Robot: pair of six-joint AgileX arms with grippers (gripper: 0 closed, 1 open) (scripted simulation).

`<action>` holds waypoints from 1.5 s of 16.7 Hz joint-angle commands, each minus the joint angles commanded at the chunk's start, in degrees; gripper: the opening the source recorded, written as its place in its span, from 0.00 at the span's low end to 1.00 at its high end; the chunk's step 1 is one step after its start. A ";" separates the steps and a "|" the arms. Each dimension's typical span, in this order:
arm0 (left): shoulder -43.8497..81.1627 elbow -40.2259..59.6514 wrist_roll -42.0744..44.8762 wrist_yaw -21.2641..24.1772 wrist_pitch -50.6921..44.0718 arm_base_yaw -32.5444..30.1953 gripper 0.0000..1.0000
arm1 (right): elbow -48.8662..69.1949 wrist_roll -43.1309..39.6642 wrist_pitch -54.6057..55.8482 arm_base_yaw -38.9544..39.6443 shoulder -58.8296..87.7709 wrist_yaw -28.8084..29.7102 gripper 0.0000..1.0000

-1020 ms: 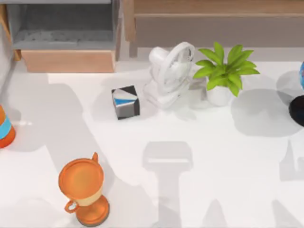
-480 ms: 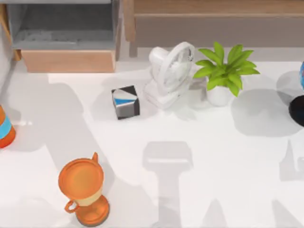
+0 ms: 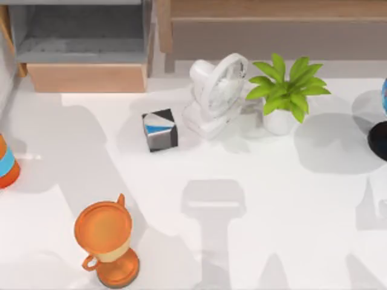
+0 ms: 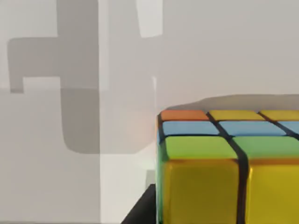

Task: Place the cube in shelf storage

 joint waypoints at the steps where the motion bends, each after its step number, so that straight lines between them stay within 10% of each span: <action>1: -0.07 -0.02 0.09 -0.01 -0.01 0.18 0.00 | 0.00 0.00 0.00 0.00 0.00 0.00 1.00; 11: -6.67 5.04 -4.76 6.98 -5.39 3.75 0.00 | 0.00 0.00 0.00 0.00 0.00 0.00 1.00; 25: 0.96 8.49 0.08 0.06 -7.69 0.43 0.00 | 0.00 0.00 0.00 0.00 0.00 0.00 1.00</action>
